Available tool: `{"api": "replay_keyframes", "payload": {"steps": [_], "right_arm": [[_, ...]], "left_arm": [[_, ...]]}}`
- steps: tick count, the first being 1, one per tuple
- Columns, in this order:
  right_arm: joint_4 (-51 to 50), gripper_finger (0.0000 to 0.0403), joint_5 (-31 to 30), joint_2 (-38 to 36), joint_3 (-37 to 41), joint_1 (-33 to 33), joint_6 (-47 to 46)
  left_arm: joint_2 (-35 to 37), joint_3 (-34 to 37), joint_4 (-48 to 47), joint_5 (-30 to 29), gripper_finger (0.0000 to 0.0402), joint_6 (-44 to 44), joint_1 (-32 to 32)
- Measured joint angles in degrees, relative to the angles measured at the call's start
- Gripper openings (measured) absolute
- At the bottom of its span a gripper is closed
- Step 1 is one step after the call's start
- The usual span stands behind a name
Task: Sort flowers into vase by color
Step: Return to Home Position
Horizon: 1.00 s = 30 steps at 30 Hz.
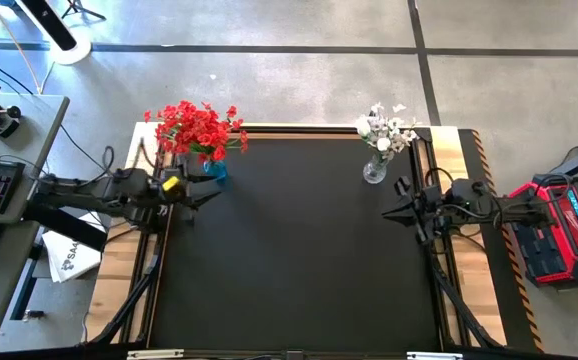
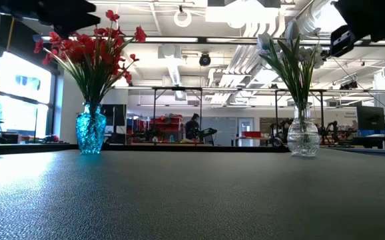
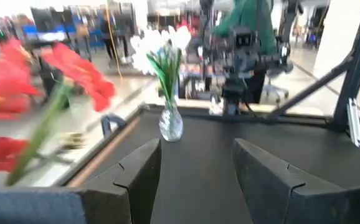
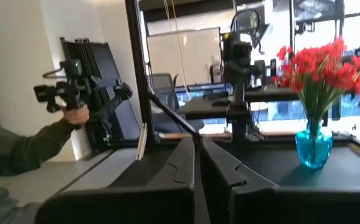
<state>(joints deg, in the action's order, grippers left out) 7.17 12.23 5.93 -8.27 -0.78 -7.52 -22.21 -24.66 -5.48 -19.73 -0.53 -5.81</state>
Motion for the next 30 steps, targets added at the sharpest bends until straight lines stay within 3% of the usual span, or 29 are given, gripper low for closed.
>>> {"api": "replay_keyframes", "payload": {"steps": [6, 11, 19, 30], "right_arm": [[-0.5, 0.0000, 0.0, 0.0, 0.6, 0.0, 0.0], [-0.4, 0.0000, 0.3, 0.0, 0.6, 0.0, 1.0], [2.8, 0.0000, -3.0, 0.0, 2.9, -2.0, -1.5], [7.0, 0.0000, -4.5, 0.0, 7.7, -7.9, -1.5]], "left_arm": [[13.4, 2.9, -3.7, 4.4, 0.0185, -1.1, 0.2], [21.6, 5.3, -6.4, 4.8, 0.0185, 0.7, 0.2], [21.9, 10.4, -5.0, 4.7, 0.0185, 1.4, 0.2], [22.0, 18.6, 5.4, 10.6, 0.0185, 3.3, 0.1]]}}
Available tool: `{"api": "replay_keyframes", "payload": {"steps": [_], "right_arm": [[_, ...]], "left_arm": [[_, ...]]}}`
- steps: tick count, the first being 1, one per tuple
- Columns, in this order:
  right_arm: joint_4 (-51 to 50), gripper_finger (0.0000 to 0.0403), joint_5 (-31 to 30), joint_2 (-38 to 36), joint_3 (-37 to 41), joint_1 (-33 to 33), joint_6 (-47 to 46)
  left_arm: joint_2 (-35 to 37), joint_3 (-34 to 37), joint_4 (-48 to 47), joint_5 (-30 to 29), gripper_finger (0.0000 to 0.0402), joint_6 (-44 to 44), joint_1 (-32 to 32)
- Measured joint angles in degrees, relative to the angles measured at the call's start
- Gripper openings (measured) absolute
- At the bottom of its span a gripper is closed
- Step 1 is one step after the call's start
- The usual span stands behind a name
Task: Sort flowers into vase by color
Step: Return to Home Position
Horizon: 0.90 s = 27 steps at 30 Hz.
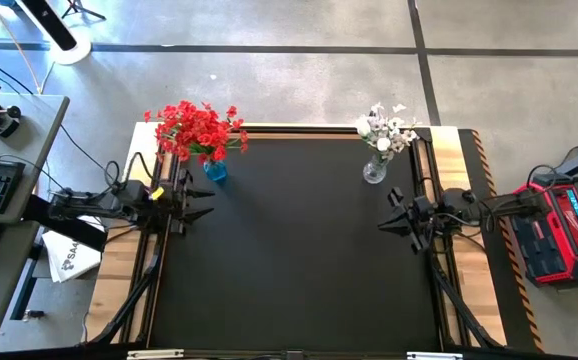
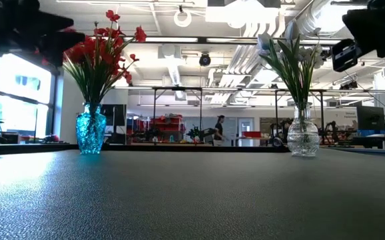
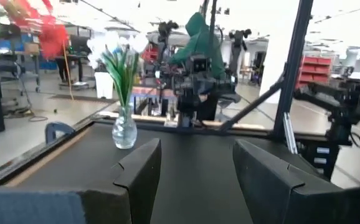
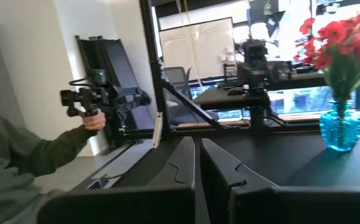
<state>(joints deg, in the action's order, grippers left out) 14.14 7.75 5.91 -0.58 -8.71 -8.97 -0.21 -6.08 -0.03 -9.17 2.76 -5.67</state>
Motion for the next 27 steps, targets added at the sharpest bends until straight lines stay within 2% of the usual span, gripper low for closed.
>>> {"api": "replay_keyframes", "payload": {"steps": [5, 10, 14, 17, 23, 27], "right_arm": [[-0.2, 0.0000, 0.0, 0.0, 0.0, -2.1, 1.6], [-1.8, 0.0000, 0.0, 0.0, 0.0, -2.7, 3.9], [-4.1, 0.0000, 0.5, 0.0, 0.0, -2.7, 6.2], [-6.5, 0.0000, -0.6, 0.0, 0.0, -2.7, 6.2], [-5.6, 0.0000, -1.9, 0.0, 0.0, -2.7, 5.3], [-6.9, 0.0000, -9.3, 0.0, 0.0, -2.7, -0.1]], "left_arm": [[0.0, 5.4, 7.5, 0.2, 0.0185, -0.4, 0.0], [-0.4, 5.4, 8.3, 0.3, 0.0185, -3.5, 0.0], [-0.5, 5.4, 6.5, -0.6, 0.0185, -6.0, 0.0], [-0.6, 5.4, 2.5, -3.4, 0.0185, -3.1, 0.0], [-1.4, 5.4, 2.7, -3.9, 0.0185, -0.9, 0.0], [-1.4, 5.4, 2.9, -3.9, 0.0185, -0.9, 0.0]]}}
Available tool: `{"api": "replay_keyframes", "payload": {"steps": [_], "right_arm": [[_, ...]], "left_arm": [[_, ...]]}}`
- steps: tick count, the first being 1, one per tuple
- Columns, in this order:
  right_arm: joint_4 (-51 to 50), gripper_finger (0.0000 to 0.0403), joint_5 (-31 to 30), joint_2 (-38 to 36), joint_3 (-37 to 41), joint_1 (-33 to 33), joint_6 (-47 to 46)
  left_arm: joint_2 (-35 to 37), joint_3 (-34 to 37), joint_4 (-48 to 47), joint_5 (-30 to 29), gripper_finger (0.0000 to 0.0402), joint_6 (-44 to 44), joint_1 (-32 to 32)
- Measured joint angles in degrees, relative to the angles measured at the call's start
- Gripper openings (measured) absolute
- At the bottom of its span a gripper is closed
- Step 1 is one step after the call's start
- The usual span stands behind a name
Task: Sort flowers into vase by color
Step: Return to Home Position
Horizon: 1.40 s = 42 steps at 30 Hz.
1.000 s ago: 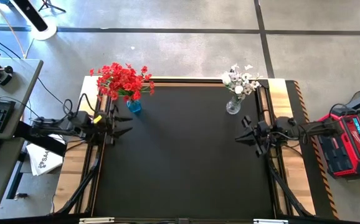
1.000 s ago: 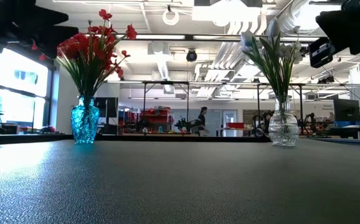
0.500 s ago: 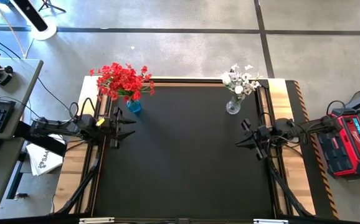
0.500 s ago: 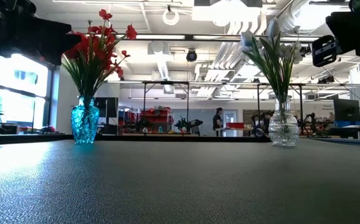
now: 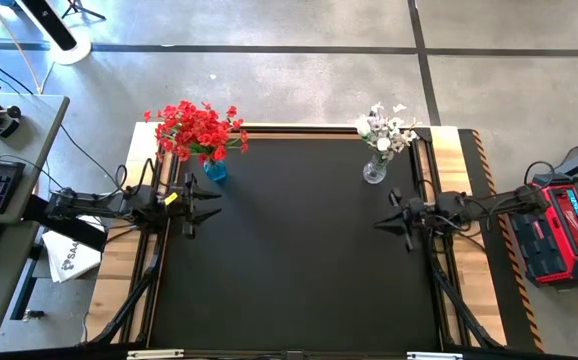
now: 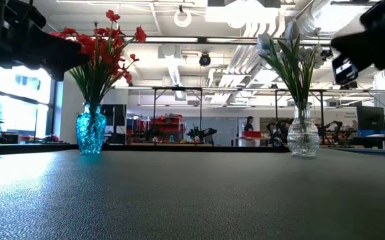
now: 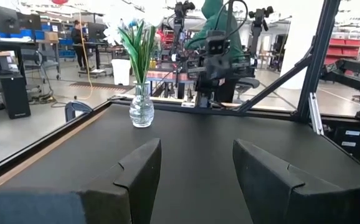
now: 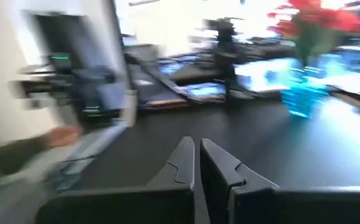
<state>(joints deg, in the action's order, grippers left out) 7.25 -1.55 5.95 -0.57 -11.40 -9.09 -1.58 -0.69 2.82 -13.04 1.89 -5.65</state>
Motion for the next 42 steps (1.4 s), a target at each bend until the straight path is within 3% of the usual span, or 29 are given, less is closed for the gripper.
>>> {"api": "replay_keyframes", "payload": {"steps": [4, 6, 30, 42], "right_arm": [[-4.3, 0.0000, -11.2, 0.0, 0.0, 0.1, 0.2], [-4.4, 0.0000, -13.4, 0.2, 0.0, 0.1, 0.3], [-4.3, 0.0000, -12.9, -0.9, 0.0, -0.1, 0.1], [-3.4, 0.0000, -11.6, -5.9, 0.0, 11.9, 0.1]], "left_arm": [[0.0, 0.0, -0.1, 0.0, 0.0185, 0.0, 0.0], [0.0, 0.0, 0.0, 0.0, 0.0185, 0.0, 0.0], [1.4, -0.1, 0.1, 0.0, 0.0186, 0.0, -0.5], [1.4, -0.1, 0.0, 0.0, 0.0186, 0.0, -0.3]]}}
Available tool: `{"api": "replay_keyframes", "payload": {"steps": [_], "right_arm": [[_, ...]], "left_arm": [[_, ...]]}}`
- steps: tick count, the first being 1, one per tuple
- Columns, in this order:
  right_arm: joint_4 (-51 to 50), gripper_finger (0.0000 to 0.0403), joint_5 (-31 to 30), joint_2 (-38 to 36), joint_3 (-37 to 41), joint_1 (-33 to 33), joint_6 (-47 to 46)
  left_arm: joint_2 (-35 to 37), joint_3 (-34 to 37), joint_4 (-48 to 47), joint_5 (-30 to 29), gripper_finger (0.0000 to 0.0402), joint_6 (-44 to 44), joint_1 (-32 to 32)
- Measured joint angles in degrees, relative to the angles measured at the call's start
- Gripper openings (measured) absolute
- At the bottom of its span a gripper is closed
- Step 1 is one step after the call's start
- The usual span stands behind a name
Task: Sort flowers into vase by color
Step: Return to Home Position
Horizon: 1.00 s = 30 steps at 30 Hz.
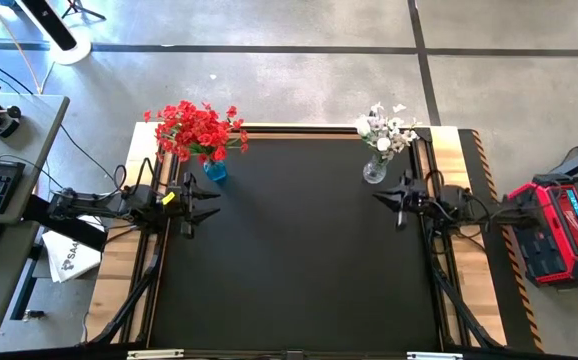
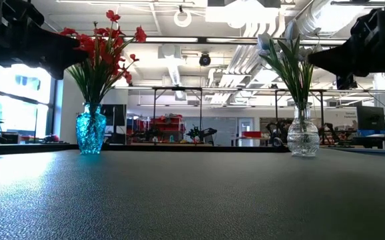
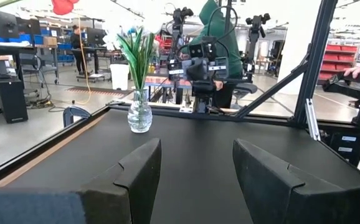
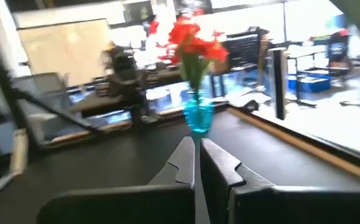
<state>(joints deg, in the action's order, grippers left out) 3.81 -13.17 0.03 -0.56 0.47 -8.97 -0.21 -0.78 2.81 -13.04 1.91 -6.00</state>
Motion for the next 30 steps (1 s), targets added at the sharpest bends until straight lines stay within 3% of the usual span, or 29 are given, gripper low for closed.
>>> {"api": "replay_keyframes", "payload": {"steps": [20, 24, 30], "right_arm": [[-0.7, 0.0000, -0.5, 0.3, 0.0, 2.2, -0.1], [-0.2, 0.0000, 0.0, 0.3, 0.0, 2.2, -5.9], [-2.4, 0.0000, 18.8, 0.4, 0.0, 1.9, -0.5]], "left_arm": [[0.0, 0.0, -0.1, 0.0, 0.0186, 0.0, 0.0], [0.0, 0.0, -0.1, 0.0, 0.0186, 0.0, 0.0], [0.0, 0.0, 0.0, 0.0, 0.0186, 0.0, 0.0]]}}
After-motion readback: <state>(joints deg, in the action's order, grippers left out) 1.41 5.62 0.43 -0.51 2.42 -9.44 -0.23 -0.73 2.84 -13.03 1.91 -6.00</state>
